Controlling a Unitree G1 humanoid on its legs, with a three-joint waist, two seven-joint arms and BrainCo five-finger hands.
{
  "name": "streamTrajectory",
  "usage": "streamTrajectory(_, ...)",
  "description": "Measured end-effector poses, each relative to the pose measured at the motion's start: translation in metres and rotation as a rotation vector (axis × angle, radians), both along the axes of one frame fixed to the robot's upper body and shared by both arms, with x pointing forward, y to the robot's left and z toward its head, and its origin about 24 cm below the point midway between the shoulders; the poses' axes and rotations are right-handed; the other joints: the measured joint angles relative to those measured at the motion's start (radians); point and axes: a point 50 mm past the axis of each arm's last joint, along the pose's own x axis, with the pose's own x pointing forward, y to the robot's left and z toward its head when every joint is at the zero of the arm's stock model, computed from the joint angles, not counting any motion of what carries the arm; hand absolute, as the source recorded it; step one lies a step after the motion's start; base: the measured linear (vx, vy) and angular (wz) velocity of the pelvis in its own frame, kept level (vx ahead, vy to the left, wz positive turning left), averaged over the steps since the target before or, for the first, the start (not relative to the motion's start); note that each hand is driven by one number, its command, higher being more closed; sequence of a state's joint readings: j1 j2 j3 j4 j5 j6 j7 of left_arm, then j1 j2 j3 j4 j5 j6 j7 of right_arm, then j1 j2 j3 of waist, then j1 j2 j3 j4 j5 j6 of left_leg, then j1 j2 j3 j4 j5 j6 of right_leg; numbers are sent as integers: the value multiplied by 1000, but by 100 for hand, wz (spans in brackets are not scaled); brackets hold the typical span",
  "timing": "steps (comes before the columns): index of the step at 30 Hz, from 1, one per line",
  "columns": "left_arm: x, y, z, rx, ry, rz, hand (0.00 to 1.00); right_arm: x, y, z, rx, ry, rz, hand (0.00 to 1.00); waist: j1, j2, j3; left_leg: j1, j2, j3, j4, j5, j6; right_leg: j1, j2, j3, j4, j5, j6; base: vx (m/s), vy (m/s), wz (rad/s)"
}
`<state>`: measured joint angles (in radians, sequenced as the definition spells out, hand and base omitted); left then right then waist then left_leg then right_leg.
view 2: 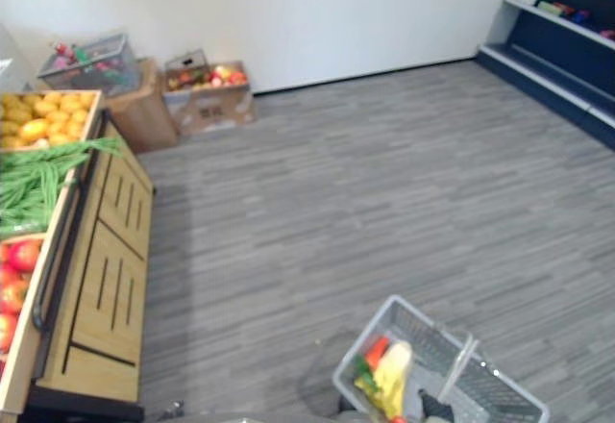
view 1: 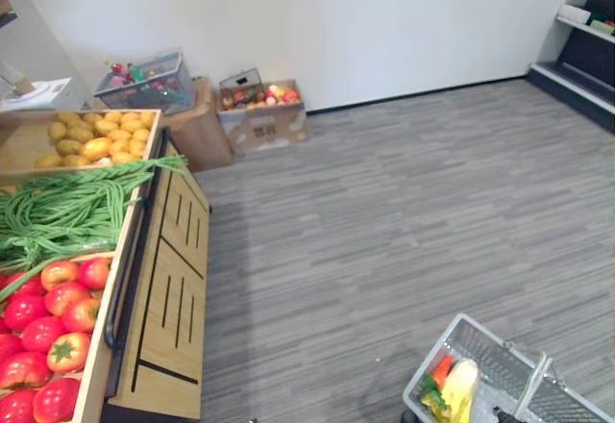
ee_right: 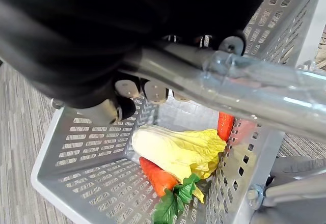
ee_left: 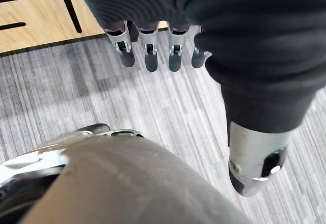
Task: Pick vegetable in the basket
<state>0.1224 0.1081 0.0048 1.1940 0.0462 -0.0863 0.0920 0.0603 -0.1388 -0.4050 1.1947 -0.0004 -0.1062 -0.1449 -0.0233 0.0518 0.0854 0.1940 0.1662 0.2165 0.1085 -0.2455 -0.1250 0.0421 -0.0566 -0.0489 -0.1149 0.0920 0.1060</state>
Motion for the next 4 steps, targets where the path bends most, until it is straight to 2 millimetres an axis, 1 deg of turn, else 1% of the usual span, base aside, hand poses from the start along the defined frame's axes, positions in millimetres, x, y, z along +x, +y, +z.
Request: streamTrajectory(4, 0, 0, 0, -8, 1, -6, 0, -1, 0, 0, 2, 3, -8, 100, 0, 1, 0, -1, 3, -9, -3, 9, -4, 3, 0, -10, 0, -4, -5, -14, -15, 6)
